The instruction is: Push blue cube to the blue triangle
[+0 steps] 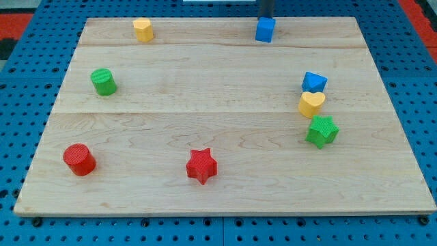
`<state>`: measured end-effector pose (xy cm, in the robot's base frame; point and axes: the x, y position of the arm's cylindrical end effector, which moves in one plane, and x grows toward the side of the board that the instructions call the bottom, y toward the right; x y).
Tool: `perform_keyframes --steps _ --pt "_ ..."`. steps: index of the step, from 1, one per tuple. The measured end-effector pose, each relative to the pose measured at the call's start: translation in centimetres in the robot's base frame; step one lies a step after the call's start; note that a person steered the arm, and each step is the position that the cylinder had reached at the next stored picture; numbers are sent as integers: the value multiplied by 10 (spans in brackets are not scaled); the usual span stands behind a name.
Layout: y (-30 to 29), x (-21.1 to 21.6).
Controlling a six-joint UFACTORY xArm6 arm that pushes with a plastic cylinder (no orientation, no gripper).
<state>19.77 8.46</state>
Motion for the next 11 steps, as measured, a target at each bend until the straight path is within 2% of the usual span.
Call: perform_keyframes --steps 2,3,4,5,6,8,9,10,11 --pt "3 58" --pt "-31 65" --pt "-27 82" --pt "13 82" --pt "26 93" --pt "24 136" --pt "-18 102" --pt "-2 84" --pt "34 88"
